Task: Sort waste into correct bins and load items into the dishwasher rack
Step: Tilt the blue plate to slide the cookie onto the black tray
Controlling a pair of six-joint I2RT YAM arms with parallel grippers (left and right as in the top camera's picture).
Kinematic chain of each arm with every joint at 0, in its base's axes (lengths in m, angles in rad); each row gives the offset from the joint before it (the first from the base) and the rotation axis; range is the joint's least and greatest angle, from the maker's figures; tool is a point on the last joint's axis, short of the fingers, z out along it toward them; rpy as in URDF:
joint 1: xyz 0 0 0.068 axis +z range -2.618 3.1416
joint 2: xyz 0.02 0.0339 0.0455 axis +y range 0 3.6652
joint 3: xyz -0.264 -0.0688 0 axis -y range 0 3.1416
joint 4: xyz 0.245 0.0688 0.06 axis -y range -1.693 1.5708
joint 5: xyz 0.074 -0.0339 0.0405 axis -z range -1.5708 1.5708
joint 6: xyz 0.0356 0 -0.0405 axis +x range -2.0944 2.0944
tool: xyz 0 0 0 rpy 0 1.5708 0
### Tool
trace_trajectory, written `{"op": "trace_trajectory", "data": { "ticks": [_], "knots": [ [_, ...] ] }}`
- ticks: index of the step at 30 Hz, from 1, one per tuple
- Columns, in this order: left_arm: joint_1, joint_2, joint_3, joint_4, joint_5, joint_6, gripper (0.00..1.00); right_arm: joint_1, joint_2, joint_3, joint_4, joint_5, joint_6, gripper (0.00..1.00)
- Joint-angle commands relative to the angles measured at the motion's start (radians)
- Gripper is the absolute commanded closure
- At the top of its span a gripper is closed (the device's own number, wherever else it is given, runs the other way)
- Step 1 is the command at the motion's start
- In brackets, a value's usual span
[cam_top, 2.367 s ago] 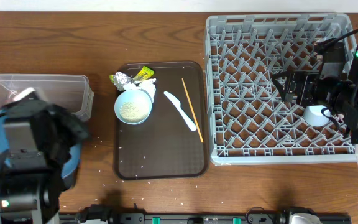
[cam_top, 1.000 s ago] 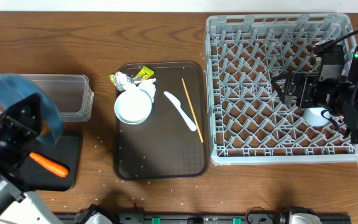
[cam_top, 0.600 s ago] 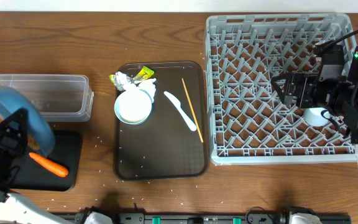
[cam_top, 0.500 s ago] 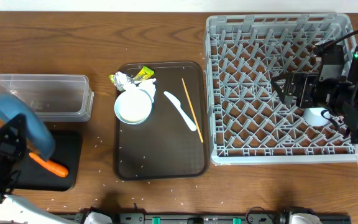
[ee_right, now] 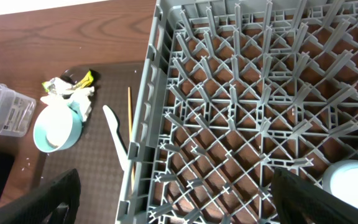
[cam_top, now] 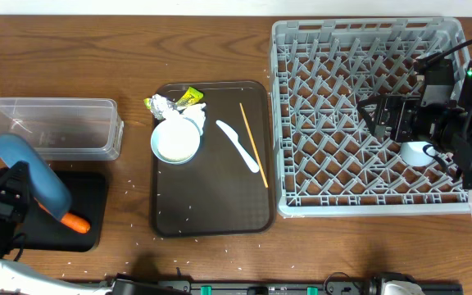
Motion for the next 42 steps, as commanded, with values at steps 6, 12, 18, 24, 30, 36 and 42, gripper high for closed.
{"op": "trace_trajectory", "data": {
  "ticks": [6, 12, 18, 24, 30, 36, 42],
  "knots": [
    [0.007, 0.0, -0.006, -0.056, 0.001, 0.133, 0.94, 0.01, 0.002, 0.009, 0.002, -0.001, 0.014, 0.09],
    [-0.008, 0.009, -0.02, -0.034, -0.047, 0.195, 0.94, 0.01, 0.002, 0.009, 0.002, -0.001, 0.014, 0.09],
    [-0.098, 0.037, -0.035, 0.002, -0.032, 0.219, 0.94, 0.01, 0.002, 0.009, 0.0, -0.001, 0.014, 0.09],
    [-0.166, 0.047, -0.035, 0.019, 0.056, 0.288, 0.94, 0.01, 0.002, 0.009, -0.002, -0.001, 0.014, 0.08],
    [-0.148, 0.04, -0.039, 0.021, -0.42, 0.0, 0.94, 0.01, 0.002, 0.009, -0.008, 0.0, 0.014, 0.08],
    [-0.147, 0.041, -0.047, 0.103, -0.176, 0.007, 0.94, 0.01, 0.002, 0.009, -0.001, 0.0, 0.014, 0.08],
    [-0.148, 0.043, -0.048, 0.105, 0.046, 0.166, 0.94, 0.01, 0.002, 0.009, 0.001, 0.0, 0.014, 0.08]
  ]
}}
